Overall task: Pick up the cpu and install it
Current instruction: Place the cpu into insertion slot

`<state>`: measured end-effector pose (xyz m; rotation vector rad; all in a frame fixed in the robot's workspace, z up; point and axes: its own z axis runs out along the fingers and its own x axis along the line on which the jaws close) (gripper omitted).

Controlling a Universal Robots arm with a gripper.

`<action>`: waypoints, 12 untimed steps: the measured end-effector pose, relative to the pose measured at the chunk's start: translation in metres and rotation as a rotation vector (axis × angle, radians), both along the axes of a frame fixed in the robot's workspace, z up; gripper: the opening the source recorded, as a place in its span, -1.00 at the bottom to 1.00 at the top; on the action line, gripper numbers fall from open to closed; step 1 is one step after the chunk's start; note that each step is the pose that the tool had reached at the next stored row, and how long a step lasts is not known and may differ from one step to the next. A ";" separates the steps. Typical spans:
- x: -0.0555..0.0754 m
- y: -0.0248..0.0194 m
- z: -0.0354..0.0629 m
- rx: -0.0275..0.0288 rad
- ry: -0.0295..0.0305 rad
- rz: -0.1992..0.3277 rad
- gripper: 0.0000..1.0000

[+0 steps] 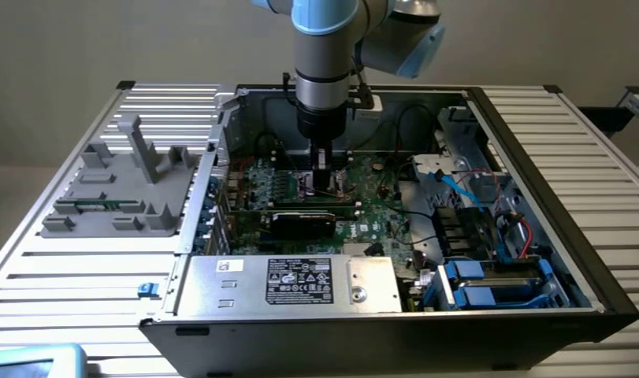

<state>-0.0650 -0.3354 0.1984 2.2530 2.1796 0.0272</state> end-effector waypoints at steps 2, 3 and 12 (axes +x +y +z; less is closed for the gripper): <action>0.000 -0.0001 0.0000 0.0001 0.0000 0.000 0.11; 0.000 -0.0001 0.0000 0.0001 0.0000 0.000 0.11; 0.001 -0.0006 -0.0001 0.0001 0.0003 -0.005 0.11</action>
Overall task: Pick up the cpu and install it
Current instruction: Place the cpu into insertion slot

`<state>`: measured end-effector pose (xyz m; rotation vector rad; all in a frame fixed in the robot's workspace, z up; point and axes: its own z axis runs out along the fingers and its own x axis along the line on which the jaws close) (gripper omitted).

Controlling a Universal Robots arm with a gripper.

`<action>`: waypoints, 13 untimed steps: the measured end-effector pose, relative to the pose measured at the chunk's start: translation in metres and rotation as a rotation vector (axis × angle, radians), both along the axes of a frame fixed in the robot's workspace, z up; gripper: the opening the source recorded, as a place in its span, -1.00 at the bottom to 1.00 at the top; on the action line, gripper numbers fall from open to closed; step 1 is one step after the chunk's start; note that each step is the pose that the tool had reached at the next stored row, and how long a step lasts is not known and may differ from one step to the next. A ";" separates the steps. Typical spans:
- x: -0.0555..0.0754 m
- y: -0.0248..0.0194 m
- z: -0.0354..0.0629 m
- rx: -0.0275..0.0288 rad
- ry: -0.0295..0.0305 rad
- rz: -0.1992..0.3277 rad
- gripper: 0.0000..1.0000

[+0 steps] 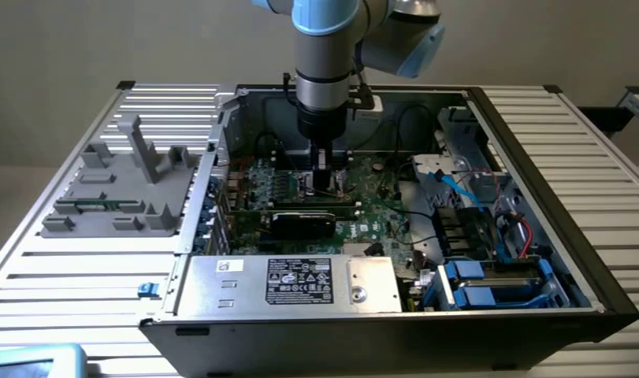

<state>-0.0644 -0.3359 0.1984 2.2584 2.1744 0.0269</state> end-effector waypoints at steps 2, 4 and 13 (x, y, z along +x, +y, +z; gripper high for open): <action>0.000 -0.0004 0.0000 0.0000 0.0000 0.000 0.11; 0.000 -0.0006 0.0000 0.0000 0.0001 0.000 0.11; 0.000 -0.0011 -0.0001 -0.0005 0.0002 0.000 0.11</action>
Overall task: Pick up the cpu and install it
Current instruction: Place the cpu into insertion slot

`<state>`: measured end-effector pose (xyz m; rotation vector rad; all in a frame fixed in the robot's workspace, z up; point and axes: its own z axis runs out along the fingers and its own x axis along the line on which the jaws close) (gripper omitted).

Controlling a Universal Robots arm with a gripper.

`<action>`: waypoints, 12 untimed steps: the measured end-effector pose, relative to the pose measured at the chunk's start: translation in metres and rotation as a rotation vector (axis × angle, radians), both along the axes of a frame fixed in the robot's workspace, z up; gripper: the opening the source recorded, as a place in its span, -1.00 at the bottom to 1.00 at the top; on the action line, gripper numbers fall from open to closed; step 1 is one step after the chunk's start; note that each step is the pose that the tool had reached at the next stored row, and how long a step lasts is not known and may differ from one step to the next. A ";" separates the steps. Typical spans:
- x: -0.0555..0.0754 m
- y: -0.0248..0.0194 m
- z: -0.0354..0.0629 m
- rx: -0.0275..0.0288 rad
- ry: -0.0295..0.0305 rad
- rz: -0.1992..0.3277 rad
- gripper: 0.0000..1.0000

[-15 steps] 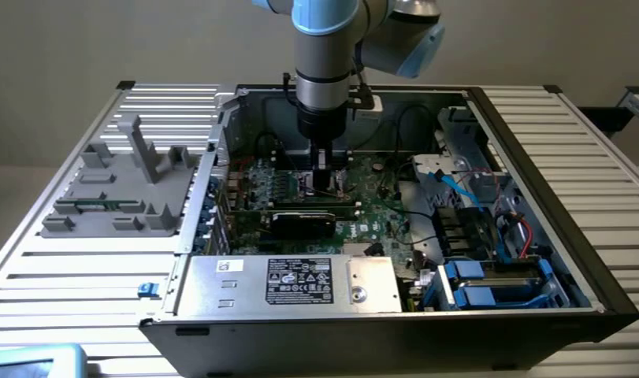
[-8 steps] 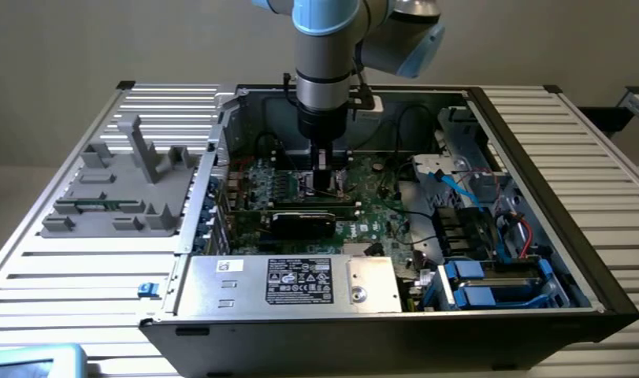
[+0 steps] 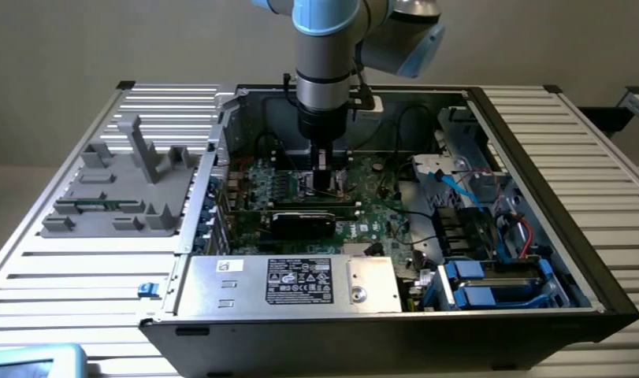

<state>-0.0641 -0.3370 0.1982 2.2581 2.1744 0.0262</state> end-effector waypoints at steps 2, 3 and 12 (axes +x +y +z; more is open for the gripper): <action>0.000 0.0000 0.0000 0.0000 -0.0001 0.000 0.11; 0.000 0.0000 0.0000 -0.0001 -0.0001 0.000 0.11; 0.000 0.0000 -0.0004 -0.0054 -0.0003 0.000 0.11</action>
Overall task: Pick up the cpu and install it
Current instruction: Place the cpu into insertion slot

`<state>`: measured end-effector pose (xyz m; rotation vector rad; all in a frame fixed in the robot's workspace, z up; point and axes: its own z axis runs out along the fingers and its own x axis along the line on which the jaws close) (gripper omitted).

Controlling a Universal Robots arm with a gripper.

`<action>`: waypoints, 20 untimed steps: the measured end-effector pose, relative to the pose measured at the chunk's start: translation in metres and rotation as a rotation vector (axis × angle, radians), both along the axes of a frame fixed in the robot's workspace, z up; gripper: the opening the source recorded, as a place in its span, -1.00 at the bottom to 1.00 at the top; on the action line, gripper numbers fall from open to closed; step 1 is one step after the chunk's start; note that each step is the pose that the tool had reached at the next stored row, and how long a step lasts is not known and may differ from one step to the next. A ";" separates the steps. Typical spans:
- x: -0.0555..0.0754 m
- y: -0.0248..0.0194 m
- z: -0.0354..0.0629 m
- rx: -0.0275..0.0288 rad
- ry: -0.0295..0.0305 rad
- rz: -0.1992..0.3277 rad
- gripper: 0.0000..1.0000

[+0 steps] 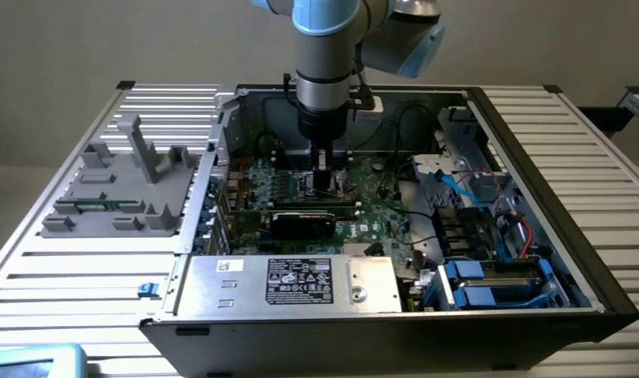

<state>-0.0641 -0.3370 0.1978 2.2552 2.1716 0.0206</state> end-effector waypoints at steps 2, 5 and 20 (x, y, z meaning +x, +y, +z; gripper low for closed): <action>0.000 0.0000 -0.0002 0.0000 0.0000 0.000 0.11; 0.000 0.0000 -0.0003 0.0000 0.0000 0.000 0.11; 0.000 -0.0008 0.0002 0.0119 -0.0004 0.000 0.11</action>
